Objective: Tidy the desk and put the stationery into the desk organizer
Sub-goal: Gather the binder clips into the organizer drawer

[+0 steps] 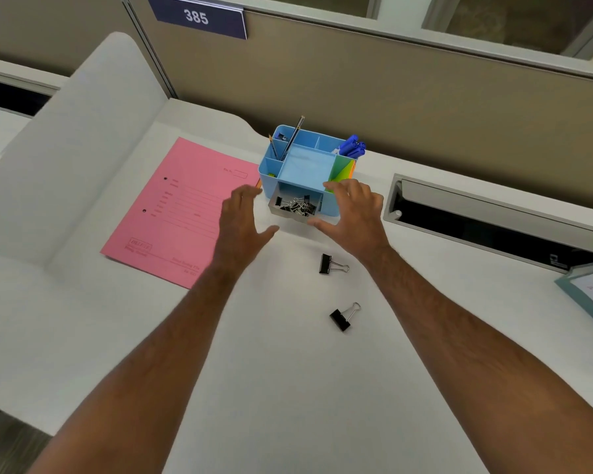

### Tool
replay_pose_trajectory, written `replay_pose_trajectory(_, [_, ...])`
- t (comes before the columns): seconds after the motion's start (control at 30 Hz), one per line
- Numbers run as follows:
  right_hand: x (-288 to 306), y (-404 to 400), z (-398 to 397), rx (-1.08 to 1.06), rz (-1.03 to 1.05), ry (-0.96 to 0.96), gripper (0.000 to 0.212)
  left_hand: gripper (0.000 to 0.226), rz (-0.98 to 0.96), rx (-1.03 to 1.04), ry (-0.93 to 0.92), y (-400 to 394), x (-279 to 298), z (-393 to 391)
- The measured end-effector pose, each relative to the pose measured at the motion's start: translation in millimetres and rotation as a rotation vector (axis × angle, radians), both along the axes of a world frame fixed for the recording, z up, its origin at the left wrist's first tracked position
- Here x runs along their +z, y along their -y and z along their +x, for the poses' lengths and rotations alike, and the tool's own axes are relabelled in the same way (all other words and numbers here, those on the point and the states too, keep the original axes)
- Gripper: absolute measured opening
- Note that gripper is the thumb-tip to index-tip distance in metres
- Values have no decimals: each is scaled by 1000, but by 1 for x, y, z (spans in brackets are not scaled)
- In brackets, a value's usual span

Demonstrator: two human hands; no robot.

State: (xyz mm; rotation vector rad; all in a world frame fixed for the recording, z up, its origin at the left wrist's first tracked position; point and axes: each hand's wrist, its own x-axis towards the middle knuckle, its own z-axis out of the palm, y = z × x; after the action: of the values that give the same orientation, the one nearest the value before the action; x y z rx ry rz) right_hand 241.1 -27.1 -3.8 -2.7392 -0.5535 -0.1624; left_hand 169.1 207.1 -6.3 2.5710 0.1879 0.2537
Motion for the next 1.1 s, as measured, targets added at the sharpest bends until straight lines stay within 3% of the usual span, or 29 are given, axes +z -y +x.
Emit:
replay_pose_trajectory(0.1, [-1, -1, 4, 30, -88, 11, 88, 99, 101, -96, -49, -14, 12, 23])
replay_pose_trajectory(0.23, [0, -6, 6, 61, -176, 99, 88, 106, 254, -232, -78, -28, 23, 45])
replay_pose_trajectory(0.43, [0, -13, 5, 39, -218, 123, 74, 92, 301, -337, -130, -29, 32, 57])
replay_pose_trajectory(1.1, [2, -22, 13, -16, -232, 113, 54, 58, 260, -220, -130, -16, 30, 65])
